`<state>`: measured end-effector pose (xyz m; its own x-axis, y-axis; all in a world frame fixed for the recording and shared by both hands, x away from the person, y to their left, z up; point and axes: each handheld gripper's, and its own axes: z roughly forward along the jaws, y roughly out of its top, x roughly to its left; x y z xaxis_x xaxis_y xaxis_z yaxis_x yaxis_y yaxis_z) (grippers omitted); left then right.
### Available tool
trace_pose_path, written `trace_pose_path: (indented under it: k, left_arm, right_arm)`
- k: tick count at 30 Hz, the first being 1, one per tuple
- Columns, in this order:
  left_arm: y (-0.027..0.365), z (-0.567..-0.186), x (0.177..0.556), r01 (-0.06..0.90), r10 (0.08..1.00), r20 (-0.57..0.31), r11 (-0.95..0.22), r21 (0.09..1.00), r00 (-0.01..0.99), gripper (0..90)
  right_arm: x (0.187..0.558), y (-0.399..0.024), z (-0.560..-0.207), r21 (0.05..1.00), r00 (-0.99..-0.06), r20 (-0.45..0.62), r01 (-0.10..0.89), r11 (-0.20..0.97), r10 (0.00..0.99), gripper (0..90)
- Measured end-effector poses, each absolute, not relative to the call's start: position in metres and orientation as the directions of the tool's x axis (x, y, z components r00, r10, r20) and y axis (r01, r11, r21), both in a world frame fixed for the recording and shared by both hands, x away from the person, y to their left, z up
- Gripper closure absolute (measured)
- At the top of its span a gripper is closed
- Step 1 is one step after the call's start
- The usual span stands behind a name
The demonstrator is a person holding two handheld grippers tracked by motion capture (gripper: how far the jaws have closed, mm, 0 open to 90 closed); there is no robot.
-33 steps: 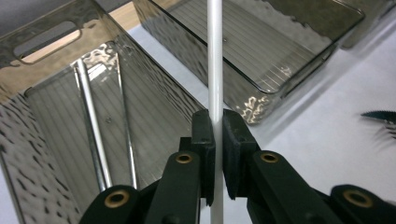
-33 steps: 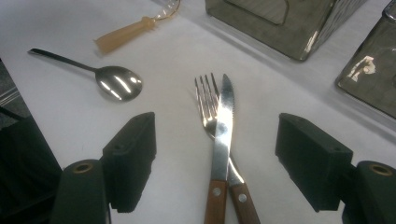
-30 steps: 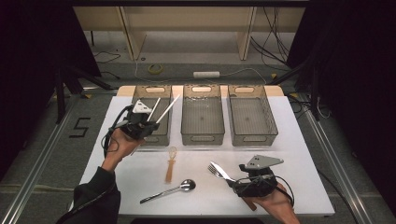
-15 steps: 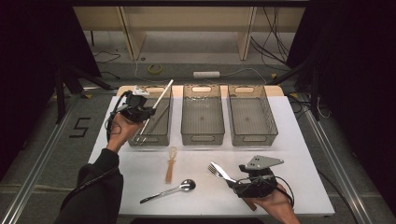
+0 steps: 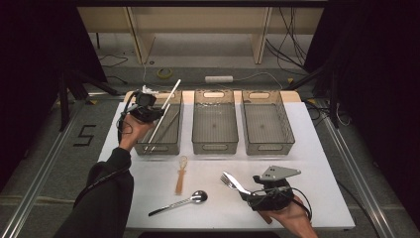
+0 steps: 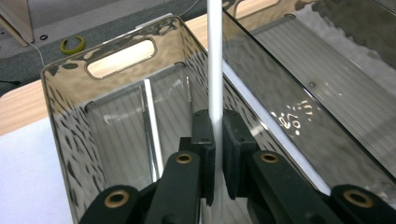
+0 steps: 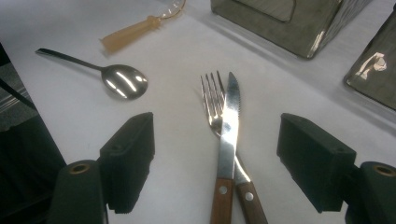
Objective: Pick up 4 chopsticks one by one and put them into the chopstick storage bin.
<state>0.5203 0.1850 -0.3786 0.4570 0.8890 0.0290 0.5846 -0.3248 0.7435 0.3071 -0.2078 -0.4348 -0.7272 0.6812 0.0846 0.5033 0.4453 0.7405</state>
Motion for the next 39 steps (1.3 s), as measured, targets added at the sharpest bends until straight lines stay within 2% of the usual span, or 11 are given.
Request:
trace_pose_path:
  k: [11, 36, 38, 39]
  left_arm:
    - [0.201, -0.393, 0.532, 0.612, 0.917, 0.003, -0.269, 0.744, 0.400, 83.8]
    - [0.201, -0.427, 0.539, 0.643, 0.923, -0.004, -0.265, 0.718, 0.385, 83.2]
    - [0.201, -0.427, 0.540, 0.649, 0.926, -0.011, -0.257, 0.716, 0.378, 82.0]
    - [0.201, -0.426, 0.540, 0.651, 0.924, -0.018, -0.255, 0.715, 0.381, 78.2]
  right_arm:
    - [0.307, -0.206, -0.436, 0.736, -0.730, 0.086, 0.505, 0.451, 0.678, 28.7]
    - [0.306, -0.204, -0.438, 0.725, -0.740, 0.079, 0.503, 0.471, 0.668, 29.1]
    - [0.306, -0.204, -0.438, 0.723, -0.741, 0.081, 0.504, 0.473, 0.667, 29.1]
    - [0.307, -0.204, -0.438, 0.723, -0.741, 0.081, 0.504, 0.473, 0.666, 29.1]
